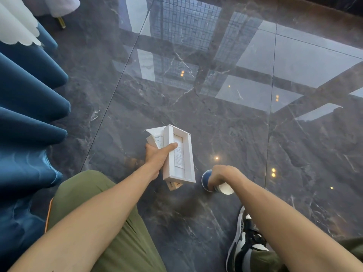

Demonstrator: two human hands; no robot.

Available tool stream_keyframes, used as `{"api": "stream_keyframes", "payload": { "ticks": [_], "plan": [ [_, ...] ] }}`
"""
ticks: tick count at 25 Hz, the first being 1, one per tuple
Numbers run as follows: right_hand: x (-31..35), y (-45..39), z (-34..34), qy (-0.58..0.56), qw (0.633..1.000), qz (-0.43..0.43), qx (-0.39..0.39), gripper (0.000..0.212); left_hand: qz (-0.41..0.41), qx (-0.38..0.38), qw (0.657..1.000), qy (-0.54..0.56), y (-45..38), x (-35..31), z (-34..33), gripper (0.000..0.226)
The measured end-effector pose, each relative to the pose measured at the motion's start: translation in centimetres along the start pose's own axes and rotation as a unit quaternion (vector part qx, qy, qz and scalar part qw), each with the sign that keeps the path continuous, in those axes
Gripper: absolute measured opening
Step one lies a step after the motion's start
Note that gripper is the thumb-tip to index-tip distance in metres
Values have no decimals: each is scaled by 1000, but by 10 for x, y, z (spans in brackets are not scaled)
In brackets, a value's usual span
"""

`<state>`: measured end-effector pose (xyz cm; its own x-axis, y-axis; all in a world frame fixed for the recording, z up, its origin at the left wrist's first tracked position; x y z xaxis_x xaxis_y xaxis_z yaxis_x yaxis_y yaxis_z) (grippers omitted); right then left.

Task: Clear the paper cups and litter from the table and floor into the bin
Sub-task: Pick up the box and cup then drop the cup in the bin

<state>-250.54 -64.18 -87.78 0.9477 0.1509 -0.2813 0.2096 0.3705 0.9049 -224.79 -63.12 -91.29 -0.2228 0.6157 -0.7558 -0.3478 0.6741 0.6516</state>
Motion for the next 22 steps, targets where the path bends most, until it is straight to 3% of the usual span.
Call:
{"api": "stream_keyframes", "payload": {
  "ticks": [5,8,10,14,19,22],
  "plan": [
    [-34,14,55,-154,978,-9,-143,74,8,15,1000,6,27,-17,-18,95],
    [-50,74,79,-312,926,53,-206,63,38,-13,998,44,87,-35,-1,92],
    [-54,116,87,-434,880,97,-167,58,50,-26,997,55,124,-50,15,90],
    [-62,257,97,-573,801,139,-107,59,65,-38,995,63,243,-129,48,69],
    [-78,429,80,-673,726,141,-18,67,81,-12,994,72,397,-235,85,47],
    [-87,523,62,-721,677,141,27,65,89,10,991,96,477,-279,109,48]
  ]
}}
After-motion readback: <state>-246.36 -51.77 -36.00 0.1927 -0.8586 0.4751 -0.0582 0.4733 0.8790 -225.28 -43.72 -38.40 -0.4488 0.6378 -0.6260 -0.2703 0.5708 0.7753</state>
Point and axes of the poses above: each hand's wrist, its own y-axis away from the middle knuckle, its own z-axis out of the back of the hand, x = y × z, the point moved 8 cm from there along -y, towards the middle knuckle, and after that the axes turned 6 degrees about -z, right-handed, at the moved point
